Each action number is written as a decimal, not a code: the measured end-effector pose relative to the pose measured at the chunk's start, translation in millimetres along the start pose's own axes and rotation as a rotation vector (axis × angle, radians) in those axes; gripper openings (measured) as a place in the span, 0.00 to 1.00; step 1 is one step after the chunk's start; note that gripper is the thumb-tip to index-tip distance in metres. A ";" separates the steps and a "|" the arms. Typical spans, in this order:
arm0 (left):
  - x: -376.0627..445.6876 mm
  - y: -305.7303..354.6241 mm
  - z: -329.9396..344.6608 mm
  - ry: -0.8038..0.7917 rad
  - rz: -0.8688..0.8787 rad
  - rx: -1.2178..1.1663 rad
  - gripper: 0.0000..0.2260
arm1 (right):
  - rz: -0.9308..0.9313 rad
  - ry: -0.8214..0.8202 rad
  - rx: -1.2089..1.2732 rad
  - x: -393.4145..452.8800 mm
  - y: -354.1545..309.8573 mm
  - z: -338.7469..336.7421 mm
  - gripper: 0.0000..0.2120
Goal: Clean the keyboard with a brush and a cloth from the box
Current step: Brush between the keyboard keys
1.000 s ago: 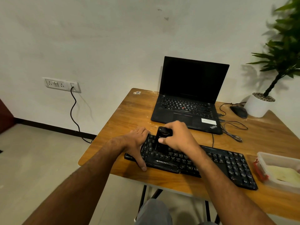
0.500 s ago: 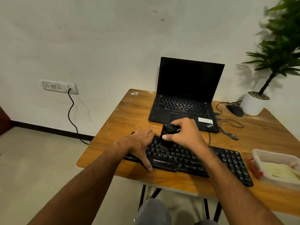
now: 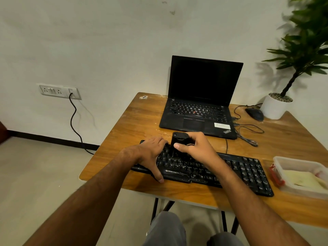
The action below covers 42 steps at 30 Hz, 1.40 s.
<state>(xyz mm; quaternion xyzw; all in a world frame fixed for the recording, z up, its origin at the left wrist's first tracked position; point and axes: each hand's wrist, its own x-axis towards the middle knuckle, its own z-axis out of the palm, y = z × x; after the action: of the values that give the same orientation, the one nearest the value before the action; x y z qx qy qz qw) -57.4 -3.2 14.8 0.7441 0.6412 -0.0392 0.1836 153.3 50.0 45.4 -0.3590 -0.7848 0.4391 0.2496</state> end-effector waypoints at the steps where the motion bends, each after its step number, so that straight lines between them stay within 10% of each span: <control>1: 0.6 -0.5 0.4 0.001 -0.001 0.000 0.59 | -0.003 0.001 0.026 -0.8 1.2 0.9 0.07; 42: 2.6 -3.6 -0.2 -0.014 0.004 -0.020 0.58 | 0.147 0.083 -0.003 -12.8 -13.5 -2.4 0.13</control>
<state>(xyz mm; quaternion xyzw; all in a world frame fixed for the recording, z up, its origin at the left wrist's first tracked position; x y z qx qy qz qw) -60.4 -0.3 13.3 0.7433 0.6386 -0.0376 0.1956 158.2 36.4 57.4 -0.4342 -0.7460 0.4396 0.2484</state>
